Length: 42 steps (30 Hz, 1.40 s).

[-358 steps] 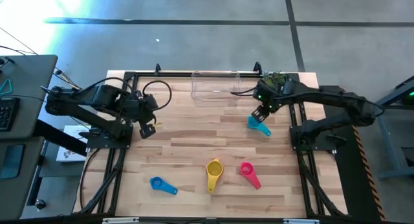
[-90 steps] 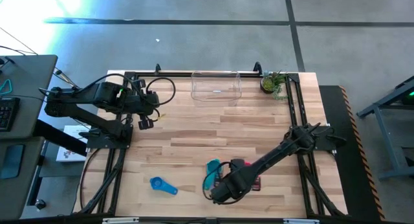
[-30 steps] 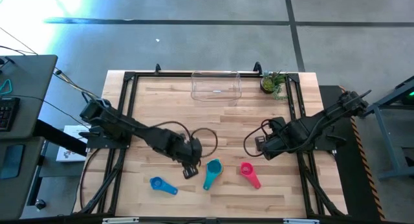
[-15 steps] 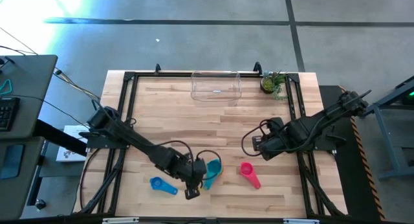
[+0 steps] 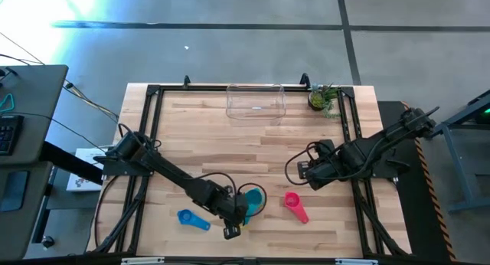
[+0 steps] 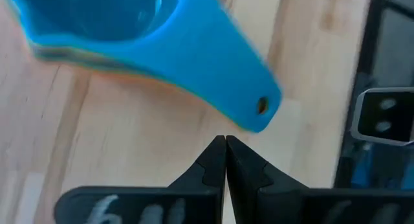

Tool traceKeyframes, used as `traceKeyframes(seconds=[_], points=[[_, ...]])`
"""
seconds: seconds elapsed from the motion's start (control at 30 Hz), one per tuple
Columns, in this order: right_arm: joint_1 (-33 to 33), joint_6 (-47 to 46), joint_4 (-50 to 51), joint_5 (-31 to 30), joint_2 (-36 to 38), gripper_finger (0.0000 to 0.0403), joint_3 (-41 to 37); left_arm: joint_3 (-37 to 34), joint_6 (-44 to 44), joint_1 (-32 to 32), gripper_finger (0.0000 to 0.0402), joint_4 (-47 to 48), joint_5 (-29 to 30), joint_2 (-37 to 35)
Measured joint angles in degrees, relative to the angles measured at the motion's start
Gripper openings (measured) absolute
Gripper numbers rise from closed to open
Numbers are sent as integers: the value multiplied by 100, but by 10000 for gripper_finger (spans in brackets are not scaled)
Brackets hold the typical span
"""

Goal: Nest measuring cups in basket
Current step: Stack the light blue measuring cup on top of the yellow measuring cup, then stack the red measuring cup on top of the light blue measuring cup

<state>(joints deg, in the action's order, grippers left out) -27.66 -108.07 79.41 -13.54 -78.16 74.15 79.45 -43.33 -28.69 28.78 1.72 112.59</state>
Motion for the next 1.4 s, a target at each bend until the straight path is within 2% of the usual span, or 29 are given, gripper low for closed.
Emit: traceKeyframes(seconds=[0.23,0.4,0.67,0.9,1.0,1.27,1.4], points=[[0,6,13,-1,1,78,0,3,36,59,3,-120,-69,107],[0,8,49,-2,1,78,0,3,96,94,3,-560,-292,222],[0,52,70,-38,1,78,0,1,101,197,3,-947,-270,221],[0,54,75,-136,1,78,0,3,163,331,3,-981,-291,221],[-1,37,68,-111,1,78,0,3,313,367,3,-893,-535,199],[-27,63,-219,460,1,78,0,1,648,389,3,-415,-623,-290],[-141,416,-604,505,5,78,0,1,827,480,3,-103,-406,-747]])
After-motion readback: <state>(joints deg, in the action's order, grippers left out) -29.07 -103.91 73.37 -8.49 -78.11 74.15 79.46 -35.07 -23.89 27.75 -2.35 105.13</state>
